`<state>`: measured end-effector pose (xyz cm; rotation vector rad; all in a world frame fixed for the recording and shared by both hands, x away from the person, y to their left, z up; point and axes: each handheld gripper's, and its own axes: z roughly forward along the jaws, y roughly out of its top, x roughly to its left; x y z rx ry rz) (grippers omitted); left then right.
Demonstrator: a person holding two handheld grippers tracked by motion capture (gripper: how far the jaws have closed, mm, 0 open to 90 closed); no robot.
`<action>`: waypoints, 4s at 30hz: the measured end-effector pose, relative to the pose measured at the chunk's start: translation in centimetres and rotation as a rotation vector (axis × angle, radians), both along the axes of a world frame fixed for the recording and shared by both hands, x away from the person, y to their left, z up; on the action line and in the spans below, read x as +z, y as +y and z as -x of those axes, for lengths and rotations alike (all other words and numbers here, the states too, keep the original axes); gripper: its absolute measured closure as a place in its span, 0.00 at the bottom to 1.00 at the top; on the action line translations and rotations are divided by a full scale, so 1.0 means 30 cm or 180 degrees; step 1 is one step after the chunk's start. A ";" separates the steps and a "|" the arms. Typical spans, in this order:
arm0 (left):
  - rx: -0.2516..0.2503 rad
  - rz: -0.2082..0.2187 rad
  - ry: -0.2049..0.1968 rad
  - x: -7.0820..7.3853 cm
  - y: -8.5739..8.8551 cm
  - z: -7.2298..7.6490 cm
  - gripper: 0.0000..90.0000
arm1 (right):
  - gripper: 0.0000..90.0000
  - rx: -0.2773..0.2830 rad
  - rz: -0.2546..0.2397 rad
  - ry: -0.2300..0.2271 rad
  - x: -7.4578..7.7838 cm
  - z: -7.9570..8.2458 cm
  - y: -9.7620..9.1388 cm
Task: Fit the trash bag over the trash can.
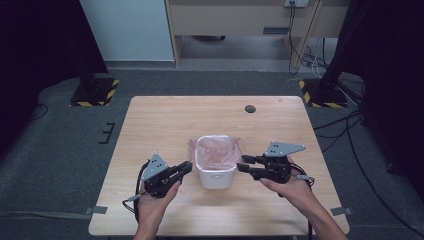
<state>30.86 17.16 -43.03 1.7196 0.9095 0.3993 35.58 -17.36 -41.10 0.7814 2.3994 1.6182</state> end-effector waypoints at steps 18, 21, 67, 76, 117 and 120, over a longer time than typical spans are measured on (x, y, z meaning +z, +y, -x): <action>-0.0126 -0.0127 0.0090 -0.023 -0.010 -0.002 0.96 | 1.00 0.0162 0.0210 0.0007 -0.028 0.004 -0.007; -0.0166 -0.0173 0.0108 -0.029 -0.022 0.003 0.96 | 1.00 0.0165 0.0237 0.0001 -0.031 0.005 -0.006; -0.0472 -0.0568 0.0258 -0.101 -0.064 -0.032 0.60 | 0.45 -0.0056 0.0499 -0.0031 -0.130 0.010 0.038; -0.0510 -0.0654 0.0253 -0.104 -0.077 -0.031 0.80 | 0.77 -0.0025 0.0605 -0.0039 -0.143 0.009 0.053; -0.0312 -0.0974 0.0345 -0.152 -0.099 -0.061 0.92 | 0.82 -0.0154 0.0734 0.0082 -0.180 -0.019 0.022; -0.0263 -0.0959 0.0312 -0.144 -0.093 -0.049 0.83 | 0.67 -0.0238 0.0655 0.0032 -0.155 -0.018 -0.003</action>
